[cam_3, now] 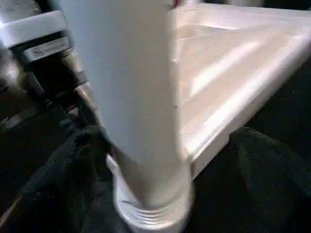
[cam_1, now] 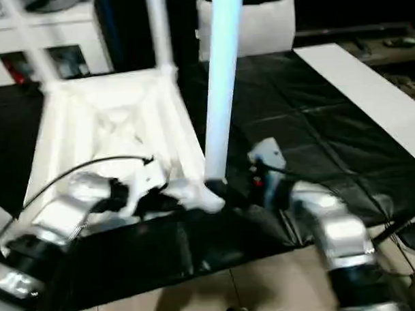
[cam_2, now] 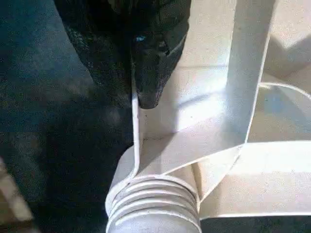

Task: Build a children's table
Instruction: Rotate leg to tighten

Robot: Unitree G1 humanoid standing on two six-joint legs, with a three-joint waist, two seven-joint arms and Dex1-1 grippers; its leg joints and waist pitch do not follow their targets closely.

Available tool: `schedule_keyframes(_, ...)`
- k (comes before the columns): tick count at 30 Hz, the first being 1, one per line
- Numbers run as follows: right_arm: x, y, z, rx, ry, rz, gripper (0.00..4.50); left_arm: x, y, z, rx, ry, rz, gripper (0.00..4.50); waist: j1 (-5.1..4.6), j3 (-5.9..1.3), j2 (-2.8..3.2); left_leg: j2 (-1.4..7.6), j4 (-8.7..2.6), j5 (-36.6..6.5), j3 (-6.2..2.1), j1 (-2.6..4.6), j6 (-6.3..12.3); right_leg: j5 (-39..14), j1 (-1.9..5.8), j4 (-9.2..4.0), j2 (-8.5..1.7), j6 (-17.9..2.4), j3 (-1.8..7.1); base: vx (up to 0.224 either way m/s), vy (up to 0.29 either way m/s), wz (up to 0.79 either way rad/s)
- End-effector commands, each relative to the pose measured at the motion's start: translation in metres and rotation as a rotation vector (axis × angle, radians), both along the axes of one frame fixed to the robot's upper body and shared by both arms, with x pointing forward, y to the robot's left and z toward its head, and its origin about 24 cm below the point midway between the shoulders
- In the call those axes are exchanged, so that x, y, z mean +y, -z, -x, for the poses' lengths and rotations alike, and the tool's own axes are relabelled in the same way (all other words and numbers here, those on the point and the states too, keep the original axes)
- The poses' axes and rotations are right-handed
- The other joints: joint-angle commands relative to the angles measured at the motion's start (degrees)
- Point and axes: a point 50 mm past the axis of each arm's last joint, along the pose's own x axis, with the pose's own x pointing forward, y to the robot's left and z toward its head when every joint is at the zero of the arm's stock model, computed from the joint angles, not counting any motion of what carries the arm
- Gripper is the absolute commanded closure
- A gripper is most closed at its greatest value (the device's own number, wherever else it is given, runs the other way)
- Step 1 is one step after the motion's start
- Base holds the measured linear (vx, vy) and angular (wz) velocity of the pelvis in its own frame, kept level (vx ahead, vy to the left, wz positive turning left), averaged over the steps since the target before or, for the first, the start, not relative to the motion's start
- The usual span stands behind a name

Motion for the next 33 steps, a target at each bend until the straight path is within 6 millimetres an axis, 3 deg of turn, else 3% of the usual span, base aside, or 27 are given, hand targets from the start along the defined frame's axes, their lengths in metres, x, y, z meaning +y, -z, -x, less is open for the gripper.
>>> schedule_keyframes(1,0.004,-0.006,0.001,-0.005,-0.112,-0.002,0.04,-0.010,-0.003,0.007,0.013,0.153,-0.002,4.50,0.00,-4.23,-0.86,1.32,-3.77,-8.7,0.33,0.55,4.90,-19.7,3.56,-3.76,-3.03,-9.2,3.24,0.000,0.000,0.00)
schedule_keyframes(3,0.005,-0.008,0.002,0.002,-0.199,0.008,0.04,-0.007,-0.004,0.007,0.023,0.201,-0.022,4.50,0.32,-4.21,-0.85,1.51,-3.81,-8.7,0.58,1.02,4.68,-18.0,3.24,-3.64,-3.00,-10.1,3.51,0.000,0.000,0.00)
schedule_keyframes(5,0.006,-0.007,0.002,0.027,-0.266,0.001,0.04,-0.006,-0.005,0.007,0.024,0.243,-0.038,4.50,0.52,-4.35,-1.21,1.43,-3.84,-9.0,0.66,0.87,4.49,-17.7,3.48,-3.30,-2.97,-10.7,3.67,0.000,0.000,0.00)
schedule_keyframes(6,0.007,-0.006,0.003,0.047,-0.315,0.006,0.20,-0.005,-0.006,0.007,0.028,0.272,-0.051,4.50,0.80,-4.32,-1.04,1.46,-3.84,-8.9,0.74,0.95,4.43,-17.6,3.37,-3.35,-2.95,-10.8,3.81,0.000,0.000,0.00)
schedule_keyframes(7,0.008,-0.004,0.003,0.070,-0.357,0.012,0.20,-0.005,-0.007,0.007,0.028,0.300,-0.063,4.50,0.82,-4.37,-1.44,1.48,-3.79,-8.9,0.81,0.88,4.48,-17.3,3.38,-3.25,-2.96,-10.8,3.86,0.000,0.000,0.00)
schedule_keyframes(8,0.008,-0.004,0.003,0.078,-0.369,0.016,0.31,-0.005,-0.007,0.007,0.027,0.309,-0.067,4.50,0.89,-4.42,-1.41,1.42,-3.81,-8.6,0.70,0.69,4.41,-17.2,3.59,-3.07,-3.01,-11.0,3.85,0.000,0.000,0.00)
schedule_keyframes(9,0.009,-0.003,0.003,0.087,-0.391,0.019,0.43,-0.005,-0.008,0.008,0.030,0.320,-0.068,4.50,1.24,-4.48,-1.16,1.53,-3.82,-8.3,0.78,0.98,4.06,-16.9,3.43,-3.11,-2.99,-11.0,3.98,0.000,0.000,0.00)
schedule_keyframes(14,0.011,-0.001,0.004,0.127,-0.470,0.037,0.88,-0.004,-0.009,0.008,0.033,0.349,-0.069,4.50,1.72,-4.62,-1.73,1.60,-3.81,-8.2,0.86,0.94,3.21,-14.9,3.60,-2.61,-2.99,-12.1,4.18,0.000,0.000,0.00)
schedule_keyframes(17,0.011,-0.001,0.003,0.138,-0.497,0.046,1.03,-0.003,-0.009,0.008,0.032,0.360,-0.074,4.50,1.78,-4.64,-2.04,1.50,-3.67,-8.0,0.91,0.77,3.19,-16.0,3.67,-2.67,-3.04,-11.7,4.23,0.000,0.000,0.00)
schedule_keyframes(19,0.011,0.001,0.003,0.148,-0.515,0.060,1.27,-0.002,-0.009,0.008,0.030,0.366,-0.080,4.50,1.88,-4.49,-1.85,1.43,-3.63,-8.8,0.87,0.67,2.79,-17.8,3.58,-2.87,-3.07,-11.3,4.23,0.000,0.000,0.00)
schedule_keyframes(20,0.011,0.001,0.003,0.153,-0.521,0.061,1.36,-0.002,-0.009,0.008,0.031,0.367,-0.080,4.50,1.84,-4.54,-2.12,1.47,-3.65,-9.0,0.88,0.73,2.57,-18.3,3.60,-2.89,-3.03,-10.9,4.23,0.000,0.000,0.00)
schedule_keyframes(25,0.012,0.003,0.005,0.175,-0.544,0.060,1.70,-0.001,-0.008,0.007,0.028,0.361,-0.080,4.50,1.89,-4.51,-2.20,1.45,-3.67,-9.2,0.78,0.64,2.42,-19.7,3.60,-2.97,-2.97,-10.0,4.16,0.000,0.000,0.00)
schedule_keyframes(33,0.017,0.002,0.006,0.199,-0.538,0.004,2.28,-0.001,-0.008,0.006,0.037,0.323,-0.056,4.50,2.01,-4.39,-2.21,1.47,-3.71,-8.7,0.83,0.69,2.51,-18.5,3.50,-2.83,-2.87,-10.6,4.20,0.000,0.000,0.00)
